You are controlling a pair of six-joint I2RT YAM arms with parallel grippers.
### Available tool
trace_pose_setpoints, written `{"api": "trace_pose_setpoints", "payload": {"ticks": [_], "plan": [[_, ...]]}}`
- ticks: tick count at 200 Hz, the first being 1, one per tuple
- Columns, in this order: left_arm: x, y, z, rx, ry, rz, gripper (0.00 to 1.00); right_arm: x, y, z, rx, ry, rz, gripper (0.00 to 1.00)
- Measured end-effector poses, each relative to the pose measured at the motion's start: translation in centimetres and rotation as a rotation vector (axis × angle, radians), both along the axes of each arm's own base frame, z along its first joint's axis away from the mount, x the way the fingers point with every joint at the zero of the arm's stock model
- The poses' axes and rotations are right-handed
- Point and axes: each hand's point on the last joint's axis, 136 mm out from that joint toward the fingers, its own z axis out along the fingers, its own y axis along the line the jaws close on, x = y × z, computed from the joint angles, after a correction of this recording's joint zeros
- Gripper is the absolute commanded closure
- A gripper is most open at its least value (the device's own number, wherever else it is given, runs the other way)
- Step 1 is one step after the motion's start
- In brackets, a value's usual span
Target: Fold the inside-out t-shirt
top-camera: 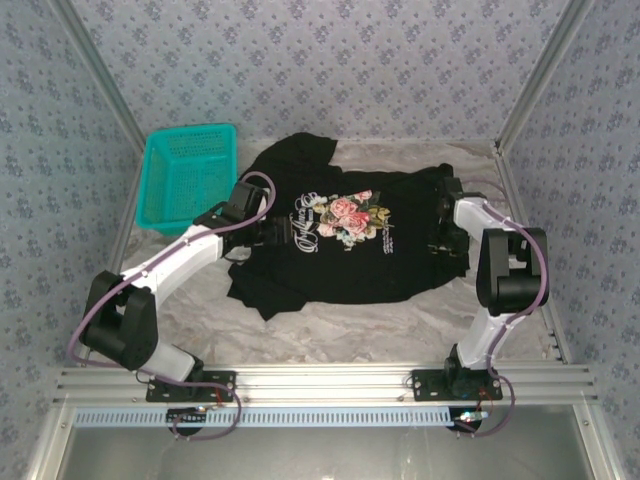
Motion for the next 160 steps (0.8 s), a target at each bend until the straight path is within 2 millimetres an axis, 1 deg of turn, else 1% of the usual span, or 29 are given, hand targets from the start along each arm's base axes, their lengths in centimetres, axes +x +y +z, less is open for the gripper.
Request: {"api": "trace_pose_setpoints", "payload": {"ticks": [14,26,39,72,98,121,136,149,160], "plan": [[0.0,0.0,0.0,0.003,-0.001,0.001,0.3,-0.1,0.1,-0.1,0.002,0.004,0.003,0.66],[0.1,0.1,0.0,0.004,-0.001,0.002,0.3,-0.2,0.0,-0.2,0.001,0.007,0.002,0.75],[0.0,0.2,-0.1,0.007,-0.001,0.004,0.3,-0.4,0.0,-0.3,0.0,0.011,0.005,0.81],[-0.1,0.5,-0.3,0.021,0.004,0.012,0.3,-0.5,0.0,-0.1,-0.002,0.007,0.008,0.88],[-0.6,1.4,-0.1,0.034,0.008,0.029,0.3,-0.7,0.0,1.2,-0.002,-0.03,0.007,0.9],[-1.5,3.2,0.5,0.055,0.015,0.064,0.29,-1.1,0.0,3.1,-0.002,-0.08,0.007,0.92],[-2.7,4.9,0.6,0.066,0.035,0.096,0.29,-1.4,0.0,4.4,-0.001,-0.122,0.007,0.94],[-4.0,6.8,0.1,0.075,0.066,0.134,0.29,-1.6,0.0,5.4,0.004,-0.153,0.008,0.95],[-5.5,8.7,-0.7,0.081,0.107,0.182,0.29,-1.8,0.2,5.9,0.011,-0.17,0.01,0.95]]}}
